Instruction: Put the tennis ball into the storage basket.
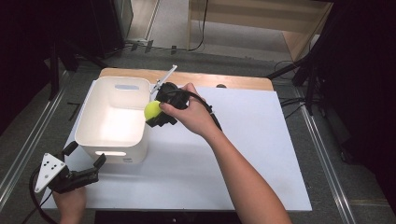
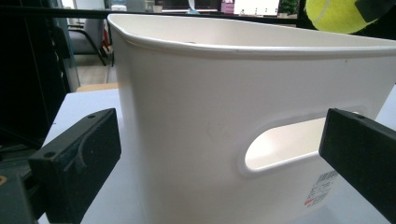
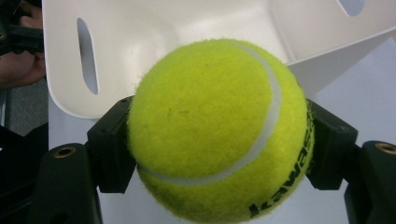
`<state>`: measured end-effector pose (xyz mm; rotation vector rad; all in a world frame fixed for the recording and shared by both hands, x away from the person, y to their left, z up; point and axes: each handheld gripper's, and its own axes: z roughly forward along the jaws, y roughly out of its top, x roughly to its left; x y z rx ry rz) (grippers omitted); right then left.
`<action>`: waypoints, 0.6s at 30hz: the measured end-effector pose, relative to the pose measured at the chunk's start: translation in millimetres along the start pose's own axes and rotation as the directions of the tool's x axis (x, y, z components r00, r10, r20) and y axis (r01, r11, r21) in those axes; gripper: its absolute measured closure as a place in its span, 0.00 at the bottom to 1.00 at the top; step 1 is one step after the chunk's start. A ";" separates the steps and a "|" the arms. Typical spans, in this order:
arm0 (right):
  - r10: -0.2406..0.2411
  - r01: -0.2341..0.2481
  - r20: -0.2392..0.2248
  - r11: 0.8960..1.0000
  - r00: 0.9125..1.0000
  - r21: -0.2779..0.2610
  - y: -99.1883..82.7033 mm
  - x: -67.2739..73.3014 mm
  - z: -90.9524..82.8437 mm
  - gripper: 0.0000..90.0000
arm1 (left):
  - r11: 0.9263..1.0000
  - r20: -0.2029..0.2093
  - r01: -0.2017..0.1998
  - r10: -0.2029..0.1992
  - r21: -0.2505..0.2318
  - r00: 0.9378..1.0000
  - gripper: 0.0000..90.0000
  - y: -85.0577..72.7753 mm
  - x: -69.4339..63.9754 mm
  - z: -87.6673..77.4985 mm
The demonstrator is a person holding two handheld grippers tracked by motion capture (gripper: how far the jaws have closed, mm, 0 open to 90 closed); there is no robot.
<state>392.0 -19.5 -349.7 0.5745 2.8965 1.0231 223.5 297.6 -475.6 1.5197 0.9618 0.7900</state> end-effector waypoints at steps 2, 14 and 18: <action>-0.009 0.009 -0.008 1.000 1.000 -0.005 2.0 0.3 0.2 0.26 | 1.000 0.000 0.000 0.000 0.000 1.000 0.00 0.0 -0.1 0.2; -0.025 0.025 -0.013 1.000 1.000 -0.006 14.9 5.5 1.1 0.26 | 1.000 0.000 0.000 0.000 0.001 1.000 0.00 0.0 0.0 0.1; -0.034 0.034 -0.014 0.999 0.999 -0.008 19.2 7.0 3.1 0.26 | 1.000 0.000 0.001 -0.001 0.001 1.000 0.00 0.0 0.0 0.2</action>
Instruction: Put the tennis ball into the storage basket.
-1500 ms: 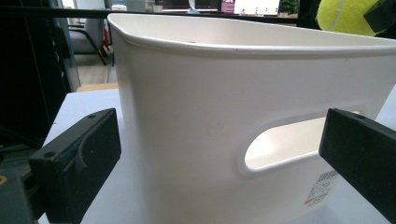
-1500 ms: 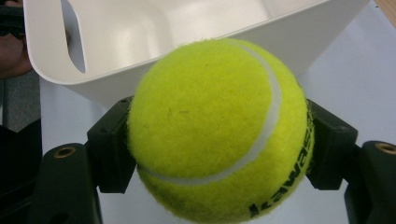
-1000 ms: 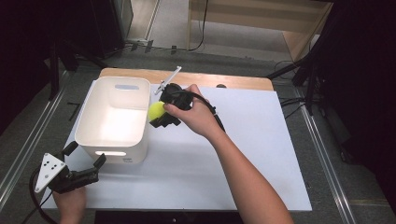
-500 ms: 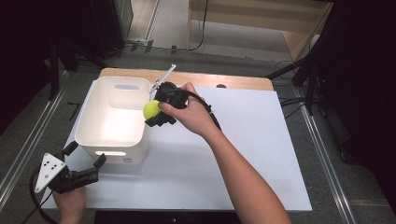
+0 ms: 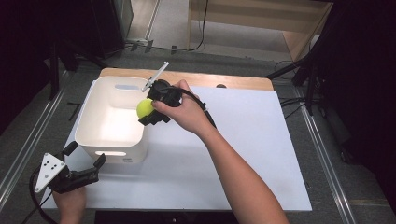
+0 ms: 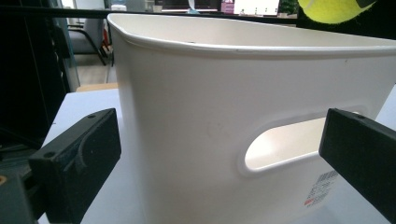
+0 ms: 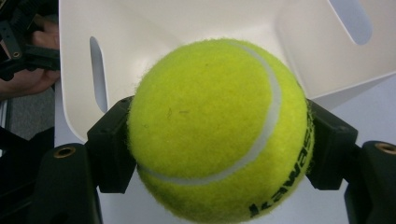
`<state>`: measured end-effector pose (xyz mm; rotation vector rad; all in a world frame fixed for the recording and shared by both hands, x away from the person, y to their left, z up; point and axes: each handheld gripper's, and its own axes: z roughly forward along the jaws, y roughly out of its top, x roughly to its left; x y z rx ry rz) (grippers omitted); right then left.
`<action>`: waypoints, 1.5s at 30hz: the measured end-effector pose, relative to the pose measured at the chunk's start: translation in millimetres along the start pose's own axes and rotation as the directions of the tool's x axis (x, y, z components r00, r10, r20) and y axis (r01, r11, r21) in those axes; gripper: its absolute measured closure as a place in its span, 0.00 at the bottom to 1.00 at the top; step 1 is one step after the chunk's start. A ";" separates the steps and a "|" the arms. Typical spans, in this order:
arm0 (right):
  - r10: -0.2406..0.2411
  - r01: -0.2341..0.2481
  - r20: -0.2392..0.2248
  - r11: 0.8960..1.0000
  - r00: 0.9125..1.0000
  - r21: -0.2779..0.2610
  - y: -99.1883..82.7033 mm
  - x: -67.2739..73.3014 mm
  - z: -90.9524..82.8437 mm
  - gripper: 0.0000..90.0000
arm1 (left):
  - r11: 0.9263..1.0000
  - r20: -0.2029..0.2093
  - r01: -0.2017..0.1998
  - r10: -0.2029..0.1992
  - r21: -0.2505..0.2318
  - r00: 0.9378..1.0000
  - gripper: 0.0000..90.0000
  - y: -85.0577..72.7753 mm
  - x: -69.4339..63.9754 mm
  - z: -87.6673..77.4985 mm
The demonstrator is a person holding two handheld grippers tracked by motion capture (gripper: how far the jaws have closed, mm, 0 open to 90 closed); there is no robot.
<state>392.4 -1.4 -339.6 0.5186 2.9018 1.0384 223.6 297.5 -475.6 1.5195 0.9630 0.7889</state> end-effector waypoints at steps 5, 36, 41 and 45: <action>-0.009 0.009 -0.009 1.000 1.000 -0.005 6.3 2.8 3.4 0.26 | 1.000 0.000 0.000 0.000 -0.001 1.000 0.00 0.0 0.0 0.0; -0.046 0.047 -0.017 0.999 0.999 0.018 25.1 16.1 27.8 0.26 | 1.000 0.000 0.008 -0.008 -0.004 1.000 0.00 0.0 0.3 -0.2; -0.057 0.057 -0.018 0.998 0.998 0.032 25.2 17.5 32.7 0.26 | 1.000 0.000 0.004 -0.004 -0.003 1.000 0.00 0.1 0.7 -0.2; -0.061 0.061 -0.021 0.997 0.998 0.041 24.5 18.4 36.7 0.26 | 1.000 0.000 0.005 -0.005 -0.003 1.000 0.00 0.0 0.8 -0.2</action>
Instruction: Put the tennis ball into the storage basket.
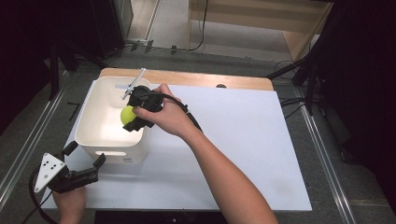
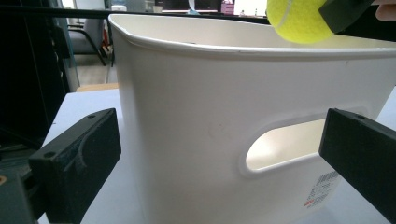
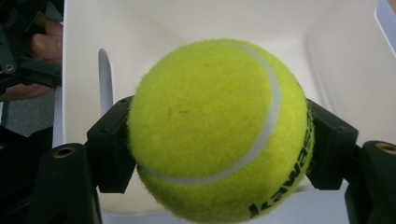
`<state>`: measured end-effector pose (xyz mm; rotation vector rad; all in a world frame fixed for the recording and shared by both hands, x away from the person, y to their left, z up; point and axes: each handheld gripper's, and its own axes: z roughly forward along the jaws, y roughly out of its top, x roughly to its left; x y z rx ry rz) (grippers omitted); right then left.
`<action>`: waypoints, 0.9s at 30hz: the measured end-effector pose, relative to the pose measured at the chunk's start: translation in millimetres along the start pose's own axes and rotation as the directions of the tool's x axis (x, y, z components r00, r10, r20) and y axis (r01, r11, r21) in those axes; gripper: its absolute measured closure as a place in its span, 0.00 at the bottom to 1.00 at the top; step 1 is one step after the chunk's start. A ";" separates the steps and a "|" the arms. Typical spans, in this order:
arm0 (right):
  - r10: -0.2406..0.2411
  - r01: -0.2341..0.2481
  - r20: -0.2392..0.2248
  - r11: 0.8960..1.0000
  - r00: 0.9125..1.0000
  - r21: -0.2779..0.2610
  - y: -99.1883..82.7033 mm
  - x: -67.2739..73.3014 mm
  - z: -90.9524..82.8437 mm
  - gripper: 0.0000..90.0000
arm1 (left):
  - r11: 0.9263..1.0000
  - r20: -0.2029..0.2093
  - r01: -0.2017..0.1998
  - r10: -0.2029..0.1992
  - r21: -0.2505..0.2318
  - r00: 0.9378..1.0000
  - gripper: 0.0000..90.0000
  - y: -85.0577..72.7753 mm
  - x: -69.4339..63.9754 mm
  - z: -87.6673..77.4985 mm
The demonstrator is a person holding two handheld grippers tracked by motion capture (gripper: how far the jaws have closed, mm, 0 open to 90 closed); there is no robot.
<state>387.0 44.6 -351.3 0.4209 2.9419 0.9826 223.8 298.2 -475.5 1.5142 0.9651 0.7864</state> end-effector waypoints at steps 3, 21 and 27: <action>-0.004 0.004 -0.005 1.000 1.000 0.000 -0.5 0.3 3.3 0.26 | 1.000 0.000 0.002 -0.002 0.000 1.000 0.00 0.0 0.0 0.0; -0.078 0.079 -0.020 0.996 0.997 0.031 -5.8 4.7 19.2 0.26 | 1.000 0.000 0.002 -0.002 0.001 1.000 0.00 0.0 0.1 0.0; -0.089 0.089 -0.012 0.994 0.996 0.061 -7.7 6.8 25.6 0.24 | 1.000 0.000 0.001 -0.001 0.001 1.000 0.00 0.0 0.3 -0.2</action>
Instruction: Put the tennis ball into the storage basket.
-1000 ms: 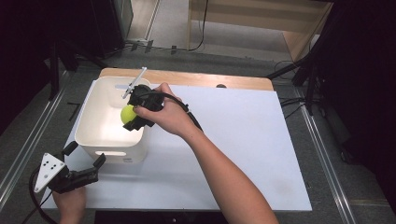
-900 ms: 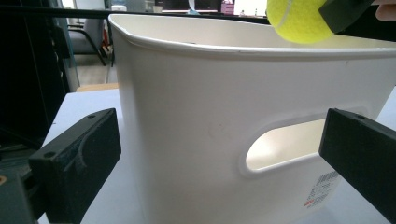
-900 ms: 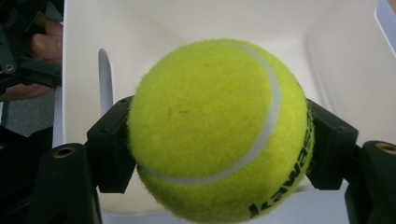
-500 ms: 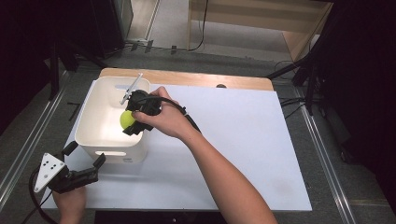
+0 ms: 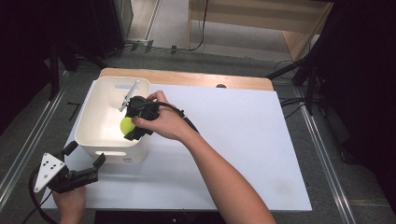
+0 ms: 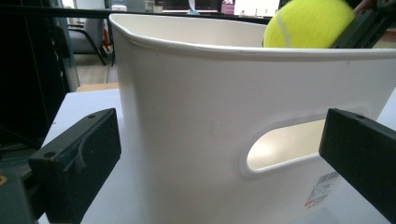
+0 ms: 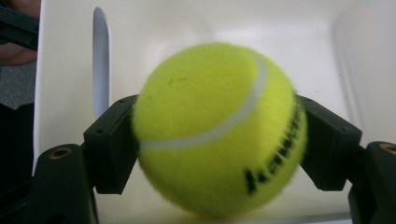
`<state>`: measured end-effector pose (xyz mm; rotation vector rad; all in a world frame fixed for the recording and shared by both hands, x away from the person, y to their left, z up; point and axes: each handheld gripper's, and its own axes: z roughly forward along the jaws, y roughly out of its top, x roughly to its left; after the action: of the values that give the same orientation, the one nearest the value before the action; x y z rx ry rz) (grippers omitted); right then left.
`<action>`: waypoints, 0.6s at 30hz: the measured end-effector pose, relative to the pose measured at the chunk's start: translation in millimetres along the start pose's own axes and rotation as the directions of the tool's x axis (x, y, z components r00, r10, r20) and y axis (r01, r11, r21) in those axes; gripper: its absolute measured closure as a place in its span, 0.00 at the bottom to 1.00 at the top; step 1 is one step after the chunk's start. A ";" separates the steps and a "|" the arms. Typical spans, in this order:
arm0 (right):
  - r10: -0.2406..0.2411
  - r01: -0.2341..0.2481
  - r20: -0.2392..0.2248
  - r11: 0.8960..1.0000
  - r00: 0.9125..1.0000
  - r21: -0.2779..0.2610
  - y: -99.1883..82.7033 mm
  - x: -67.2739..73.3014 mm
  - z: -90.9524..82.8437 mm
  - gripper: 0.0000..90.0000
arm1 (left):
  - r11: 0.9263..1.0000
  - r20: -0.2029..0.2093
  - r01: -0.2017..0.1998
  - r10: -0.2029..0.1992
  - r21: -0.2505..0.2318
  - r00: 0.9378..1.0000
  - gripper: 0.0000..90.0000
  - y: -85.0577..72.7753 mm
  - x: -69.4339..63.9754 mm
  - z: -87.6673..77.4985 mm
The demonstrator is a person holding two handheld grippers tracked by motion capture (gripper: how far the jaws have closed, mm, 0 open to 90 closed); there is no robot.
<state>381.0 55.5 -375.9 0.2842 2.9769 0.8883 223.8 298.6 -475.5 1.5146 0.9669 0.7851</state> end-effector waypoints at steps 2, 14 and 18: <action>0.005 -0.004 0.003 1.000 1.000 -0.008 -1.2 -0.4 0.0 0.23 | 1.000 0.001 0.000 0.000 -0.001 1.000 0.00 0.0 0.1 0.0; 0.032 -0.028 0.070 0.998 0.997 -0.059 -11.2 0.0 -8.5 0.12 | 1.000 -0.001 0.001 -0.001 -0.002 1.000 0.00 -0.2 -0.4 0.5; 0.040 -0.032 0.092 0.996 0.995 -0.078 -13.6 1.1 -15.4 0.11 | 1.000 -0.001 -0.003 0.003 -0.001 1.000 0.00 -0.1 -0.9 0.9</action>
<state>376.5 36.2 -370.4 0.3675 2.8540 0.9619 224.1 297.4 -475.7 1.5154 0.9652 0.7885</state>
